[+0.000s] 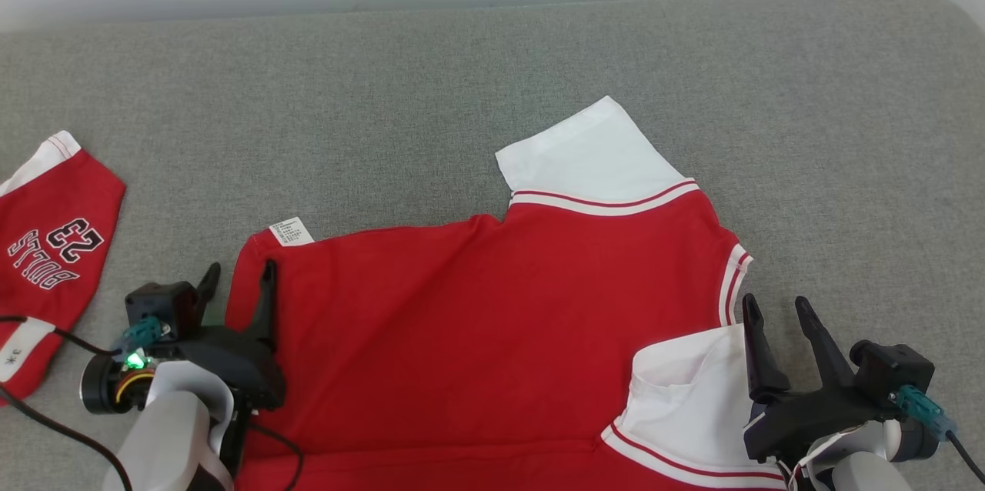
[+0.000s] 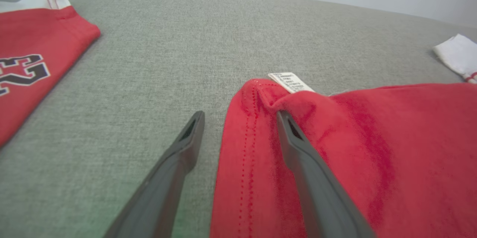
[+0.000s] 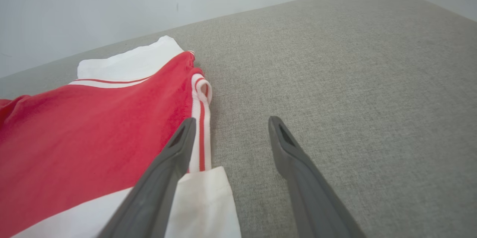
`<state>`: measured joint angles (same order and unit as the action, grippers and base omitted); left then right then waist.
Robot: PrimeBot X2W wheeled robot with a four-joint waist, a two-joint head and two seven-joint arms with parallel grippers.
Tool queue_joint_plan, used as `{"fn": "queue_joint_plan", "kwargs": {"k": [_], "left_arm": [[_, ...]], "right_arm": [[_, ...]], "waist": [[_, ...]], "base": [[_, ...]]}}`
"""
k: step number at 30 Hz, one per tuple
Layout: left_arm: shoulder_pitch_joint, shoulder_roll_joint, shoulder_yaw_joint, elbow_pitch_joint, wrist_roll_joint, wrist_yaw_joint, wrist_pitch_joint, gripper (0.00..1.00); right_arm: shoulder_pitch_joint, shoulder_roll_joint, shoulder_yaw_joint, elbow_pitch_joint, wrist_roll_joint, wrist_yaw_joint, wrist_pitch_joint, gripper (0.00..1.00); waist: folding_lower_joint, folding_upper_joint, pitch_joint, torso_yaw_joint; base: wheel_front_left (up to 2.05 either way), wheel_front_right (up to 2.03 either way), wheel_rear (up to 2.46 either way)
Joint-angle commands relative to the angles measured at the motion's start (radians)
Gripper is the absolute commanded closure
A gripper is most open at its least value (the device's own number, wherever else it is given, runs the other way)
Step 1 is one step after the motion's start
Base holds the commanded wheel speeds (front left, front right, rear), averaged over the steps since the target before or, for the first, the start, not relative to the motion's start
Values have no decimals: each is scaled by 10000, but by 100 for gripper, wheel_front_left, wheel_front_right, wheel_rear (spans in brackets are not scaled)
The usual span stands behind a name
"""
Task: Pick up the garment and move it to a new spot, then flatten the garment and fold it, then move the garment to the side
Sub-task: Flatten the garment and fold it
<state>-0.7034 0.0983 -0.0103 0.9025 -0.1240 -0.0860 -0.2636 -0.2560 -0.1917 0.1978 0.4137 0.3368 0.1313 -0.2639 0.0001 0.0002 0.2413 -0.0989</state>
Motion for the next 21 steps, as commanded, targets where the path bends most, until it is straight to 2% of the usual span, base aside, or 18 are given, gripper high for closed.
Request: {"fn": "queue_joint_plan", "kwargs": {"k": [1, 13, 21], "left_arm": [[-183, 83, 45, 12, 49, 32, -12, 0], [-601, -2, 195, -54, -391, -330, -12, 0], [-257, 119, 216, -103, 23, 24, -12, 0]], "right_arm": [[-65, 22, 23, 18, -6, -11, -4, 0], [-98, -8, 61, 62, 171, -11, -4, 0], [84, 2, -34, 97, 193, -11, -4, 0]], "waist": [[-1, -2, 9, 3], [-1, -2, 57, 26], [-1, -2, -18, 65]], "base": [[0, 0, 0], [0, 0, 0], [0, 0, 0]]}}
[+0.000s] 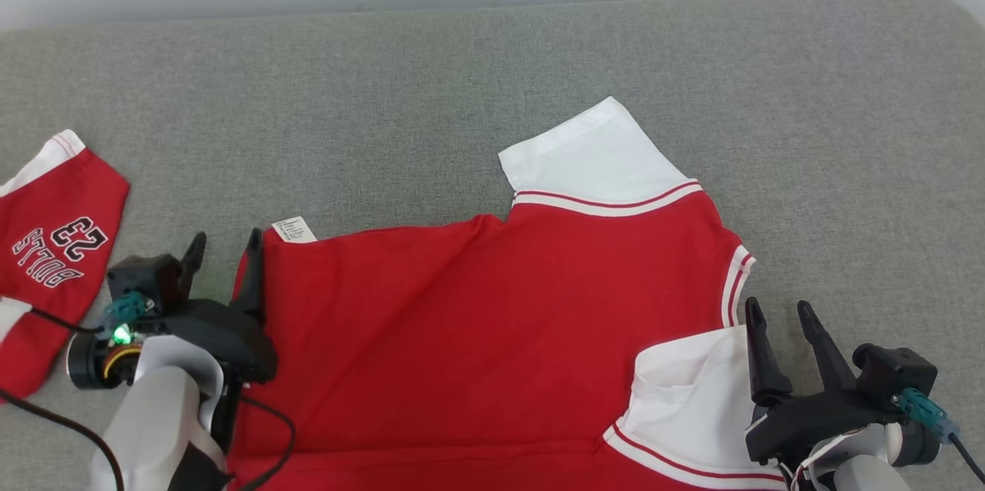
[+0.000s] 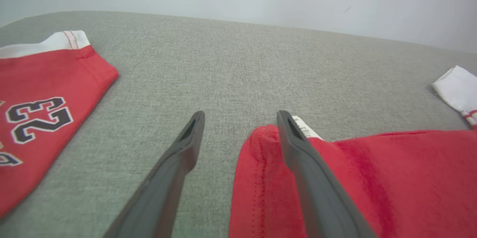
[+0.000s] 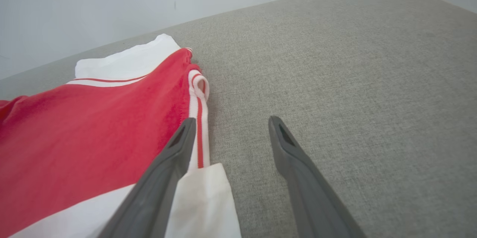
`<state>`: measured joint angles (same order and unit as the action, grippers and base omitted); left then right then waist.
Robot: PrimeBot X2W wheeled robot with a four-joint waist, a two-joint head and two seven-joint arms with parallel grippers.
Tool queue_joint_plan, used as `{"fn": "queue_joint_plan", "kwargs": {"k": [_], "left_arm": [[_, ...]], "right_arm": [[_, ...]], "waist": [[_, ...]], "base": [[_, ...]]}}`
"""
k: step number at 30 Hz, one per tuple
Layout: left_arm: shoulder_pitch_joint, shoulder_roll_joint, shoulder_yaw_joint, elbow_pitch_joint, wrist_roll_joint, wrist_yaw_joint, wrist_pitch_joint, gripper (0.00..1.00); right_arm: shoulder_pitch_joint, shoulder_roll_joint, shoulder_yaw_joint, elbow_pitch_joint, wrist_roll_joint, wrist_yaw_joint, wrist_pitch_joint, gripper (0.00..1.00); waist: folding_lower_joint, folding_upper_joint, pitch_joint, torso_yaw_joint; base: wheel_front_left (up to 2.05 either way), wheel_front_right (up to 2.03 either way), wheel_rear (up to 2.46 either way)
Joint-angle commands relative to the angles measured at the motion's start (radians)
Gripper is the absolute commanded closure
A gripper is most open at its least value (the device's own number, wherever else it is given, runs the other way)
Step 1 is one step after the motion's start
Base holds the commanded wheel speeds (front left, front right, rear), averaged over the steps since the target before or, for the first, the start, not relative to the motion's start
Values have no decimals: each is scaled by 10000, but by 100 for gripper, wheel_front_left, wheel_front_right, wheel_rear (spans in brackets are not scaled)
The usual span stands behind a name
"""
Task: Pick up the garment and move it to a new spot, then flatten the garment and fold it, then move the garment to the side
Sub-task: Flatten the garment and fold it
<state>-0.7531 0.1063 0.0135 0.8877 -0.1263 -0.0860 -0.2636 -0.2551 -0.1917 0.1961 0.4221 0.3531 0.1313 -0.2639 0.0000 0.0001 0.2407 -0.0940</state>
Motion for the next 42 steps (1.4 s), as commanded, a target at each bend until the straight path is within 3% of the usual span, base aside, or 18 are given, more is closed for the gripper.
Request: {"fn": "queue_joint_plan", "kwargs": {"k": [1, 14, 18, 19, 23, 25, 27, 28, 33, 34, 35, 36, 42], "left_arm": [[273, 27, -62, 124, 98, 15, -10, 0], [98, -83, -206, 789, 192, -46, -10, 0], [-71, -127, -208, 773, 112, -79, -12, 24], [-97, -149, -236, 786, 84, -143, -12, 38], [-294, -164, -254, 879, 58, -181, -10, 51], [-314, -138, -265, 1025, 99, -138, -10, 49], [-390, -122, -272, 1148, 110, -124, -10, 36], [-430, -120, -273, 1239, 105, -116, -6, 36], [-513, -153, -374, 1743, 126, -142, -1, 53], [-557, -162, -386, 1815, 117, -147, 5, 58], [-593, -176, -396, 1871, 97, -147, 11, 71], [-589, -193, -416, 1924, 94, -156, 10, 99], [-675, -263, -405, 1502, 12, -104, 1, 100]], "right_arm": [[101, 2, -3, 24, 21, -11, -4, 0], [-65, 5, 245, 41, -19, -11, -4, 0], [-54, -57, 276, 31, 5, -11, -4, 0], [-57, -92, 271, 18, 20, -11, -4, 0], [-166, -106, 287, 12, 46, -11, -4, 0], [-248, -96, 316, 30, 64, -11, -4, 0], [-277, -90, 353, 37, 89, -11, -4, 0], [-313, -78, 369, 32, 95, -11, -4, 0], [-482, -132, 418, -119, 142, -11, -4, 0], [-509, -135, 430, -153, 177, -11, -4, 0], [-569, -143, 453, -246, 180, -11, -4, 0], [-640, -181, 487, -323, 158, -11, -4, 0], [-1312, -506, 632, -618, 469, -11, -4, 0]], "waist": [[0, -1, -22, 27], [0, -1, -29, -48], [0, -1, -22, -87], [0, -1, -4, -97], [0, -1, 73, -96], [0, -1, 109, -94], [0, -1, 141, -91], [0, -1, 153, -86], [0, -1, 202, -36], [0, -1, 207, -27], [0, -1, 215, -18], [0, -1, 221, -4], [0, -1, 242, 107]], "base": [[0, 0, 0], [0, 0, 0], [0, 0, 0], [0, 0, 0], [0, 0, 0], [0, 0, 0], [0, 0, 0], [0, 0, 0], [0, 0, 0], [0, 0, 0], [0, 0, 0], [0, 0, 0], [0, 0, 0]]}}
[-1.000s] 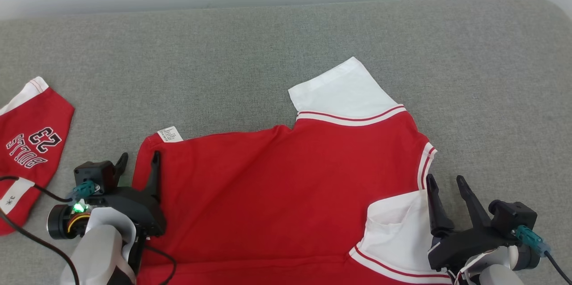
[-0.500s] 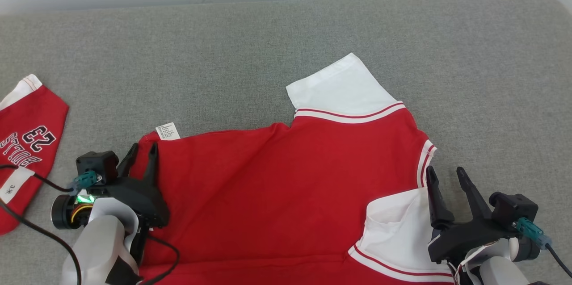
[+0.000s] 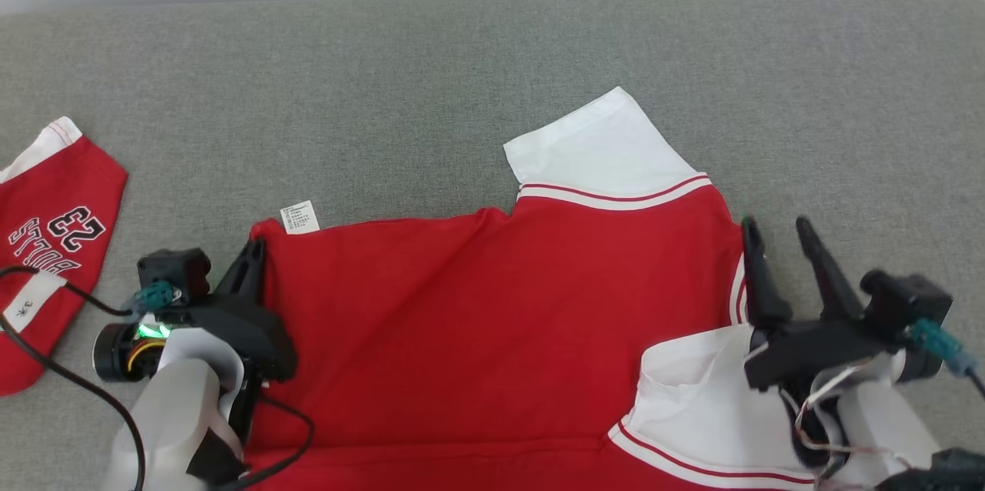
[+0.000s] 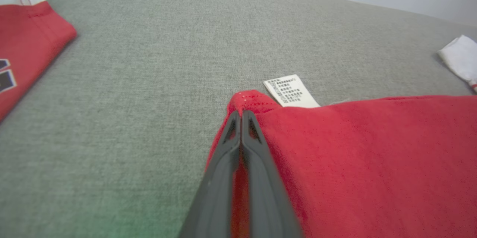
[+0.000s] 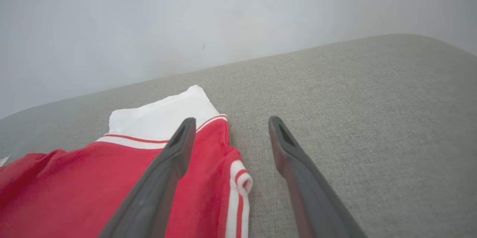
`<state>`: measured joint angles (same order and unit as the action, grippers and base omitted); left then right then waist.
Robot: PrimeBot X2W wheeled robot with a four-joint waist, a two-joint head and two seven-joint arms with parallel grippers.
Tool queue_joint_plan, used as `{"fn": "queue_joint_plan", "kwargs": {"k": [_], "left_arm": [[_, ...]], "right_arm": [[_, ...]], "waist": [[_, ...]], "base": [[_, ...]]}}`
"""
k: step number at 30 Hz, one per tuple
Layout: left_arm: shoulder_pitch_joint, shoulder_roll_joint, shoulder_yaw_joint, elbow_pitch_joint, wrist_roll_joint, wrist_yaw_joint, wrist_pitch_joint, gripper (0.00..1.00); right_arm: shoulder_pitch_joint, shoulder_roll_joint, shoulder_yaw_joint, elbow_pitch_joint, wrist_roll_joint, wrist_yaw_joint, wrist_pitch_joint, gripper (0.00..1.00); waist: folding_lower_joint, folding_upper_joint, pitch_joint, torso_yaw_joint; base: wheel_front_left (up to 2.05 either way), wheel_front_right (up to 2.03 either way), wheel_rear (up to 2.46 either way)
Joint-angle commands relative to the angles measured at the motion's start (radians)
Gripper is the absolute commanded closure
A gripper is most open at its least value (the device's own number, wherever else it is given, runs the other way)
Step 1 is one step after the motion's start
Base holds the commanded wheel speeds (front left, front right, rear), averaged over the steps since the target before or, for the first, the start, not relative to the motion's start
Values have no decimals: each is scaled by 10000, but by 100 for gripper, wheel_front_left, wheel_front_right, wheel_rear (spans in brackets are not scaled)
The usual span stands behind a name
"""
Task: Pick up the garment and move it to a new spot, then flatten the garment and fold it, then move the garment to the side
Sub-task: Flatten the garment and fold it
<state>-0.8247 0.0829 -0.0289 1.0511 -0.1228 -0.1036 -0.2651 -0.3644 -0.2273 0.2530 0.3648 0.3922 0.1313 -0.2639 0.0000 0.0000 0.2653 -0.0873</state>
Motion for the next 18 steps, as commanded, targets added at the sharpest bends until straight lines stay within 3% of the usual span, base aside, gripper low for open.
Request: {"fn": "queue_joint_plan", "kwargs": {"k": [1, 7, 11, 18], "left_arm": [[96, -42, 16, -327, 0, 91, 13, 100], [516, -164, -110, -1318, 81, 210, 7, 100], [736, -265, -328, -1813, 23, 222, 5, 100], [943, -318, -821, -2471, -550, 187, 5, 100]], "right_arm": [[-446, -272, 127, -13, 112, -11, -4, 0], [-1720, -936, 649, 909, 548, -12, 92, 0], [-2903, -1365, 1189, 1899, 925, -12, 774, 0], [-4539, -1475, 2092, 3561, 1612, -12, 2298, 0]], "waist": [[0, 0, -9, 72], [0, 0, -69, 396], [0, 0, -65, 739], [0, 0, 164, 1267]], "base": [[0, 0, 0], [0, 0, 0], [0, 0, 0], [0, 0, 0]]}}
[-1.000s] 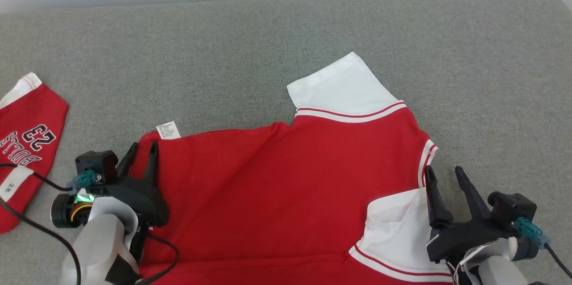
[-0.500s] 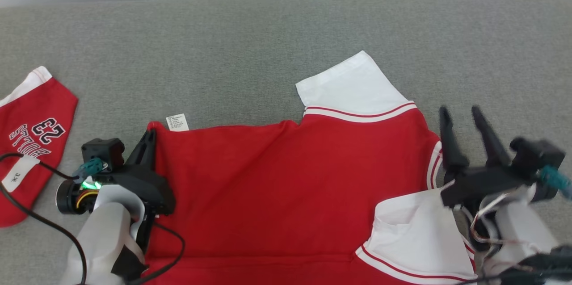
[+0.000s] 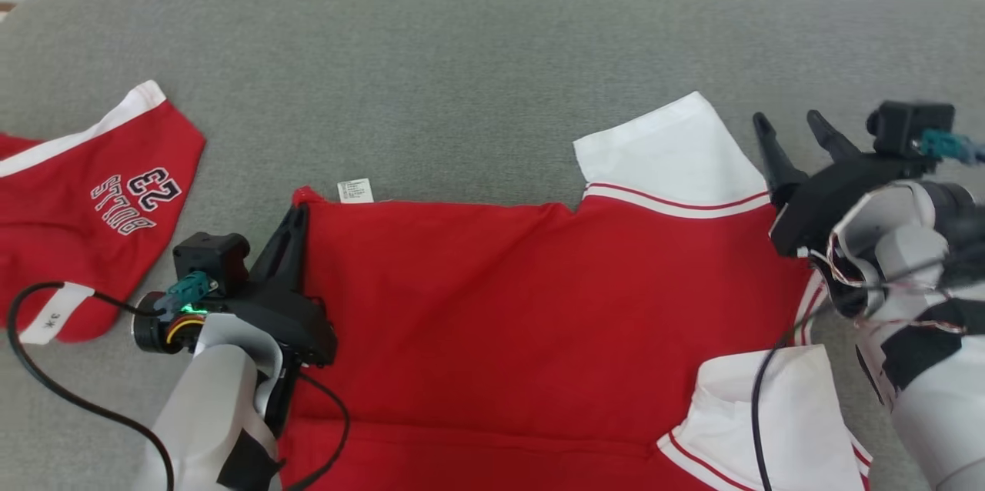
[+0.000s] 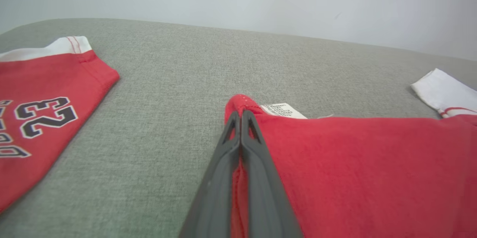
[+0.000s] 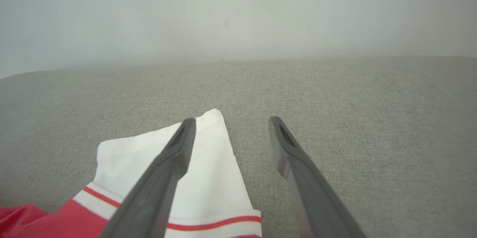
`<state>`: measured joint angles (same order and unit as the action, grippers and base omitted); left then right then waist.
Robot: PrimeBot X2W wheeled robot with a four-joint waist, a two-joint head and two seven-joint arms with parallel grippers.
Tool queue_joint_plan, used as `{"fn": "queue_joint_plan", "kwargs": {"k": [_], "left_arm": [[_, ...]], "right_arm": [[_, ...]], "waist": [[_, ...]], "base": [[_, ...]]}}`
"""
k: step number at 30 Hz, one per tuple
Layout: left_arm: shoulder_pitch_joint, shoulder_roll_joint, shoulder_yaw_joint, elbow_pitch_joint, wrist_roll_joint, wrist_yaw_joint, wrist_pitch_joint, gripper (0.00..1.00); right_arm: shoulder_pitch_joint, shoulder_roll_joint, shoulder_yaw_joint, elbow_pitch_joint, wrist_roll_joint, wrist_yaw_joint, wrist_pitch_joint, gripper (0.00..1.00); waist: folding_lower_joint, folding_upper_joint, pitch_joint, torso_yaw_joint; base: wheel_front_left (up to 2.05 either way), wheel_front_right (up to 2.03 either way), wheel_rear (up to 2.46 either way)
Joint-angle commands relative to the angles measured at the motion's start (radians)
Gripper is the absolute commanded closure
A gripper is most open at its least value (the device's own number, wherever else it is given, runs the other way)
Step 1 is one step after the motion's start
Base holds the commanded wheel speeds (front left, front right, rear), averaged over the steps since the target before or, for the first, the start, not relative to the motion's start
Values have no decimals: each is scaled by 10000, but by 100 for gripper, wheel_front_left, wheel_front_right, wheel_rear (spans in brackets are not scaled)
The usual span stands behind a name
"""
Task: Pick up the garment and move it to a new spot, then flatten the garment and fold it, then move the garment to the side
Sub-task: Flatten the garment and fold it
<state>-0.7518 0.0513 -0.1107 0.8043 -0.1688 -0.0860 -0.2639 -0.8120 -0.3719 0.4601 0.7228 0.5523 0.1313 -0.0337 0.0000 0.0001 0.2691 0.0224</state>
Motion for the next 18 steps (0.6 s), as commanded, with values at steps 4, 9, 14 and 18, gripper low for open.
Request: {"fn": "queue_joint_plan", "kwargs": {"k": [4, 9, 14, 18], "left_arm": [[189, 0, -556, -367, -545, 90, -5, 100], [149, 1, -1253, -688, -1072, 249, -6, 100], [-58, 0, -1930, -983, -1564, 427, -4, 100], [-173, 1, -2415, -1168, -1958, 560, -6, 100]], "right_arm": [[-846, -80, 591, 688, 194, -12, 490, 0], [-1820, -74, 760, 1848, 373, -12, 969, 0], [-2692, -93, 770, 2919, 411, -12, 1402, 0], [-3252, -136, 903, 3666, 245, -12, 1749, 0]], "waist": [[0, -1, 329, 439], [0, -1, 624, 752], [0, -1, 903, 1095], [0, -1, 1105, 1359]], "base": [[0, 0, 0], [0, 0, 0], [0, 0, 0], [0, 0, 0]]}}
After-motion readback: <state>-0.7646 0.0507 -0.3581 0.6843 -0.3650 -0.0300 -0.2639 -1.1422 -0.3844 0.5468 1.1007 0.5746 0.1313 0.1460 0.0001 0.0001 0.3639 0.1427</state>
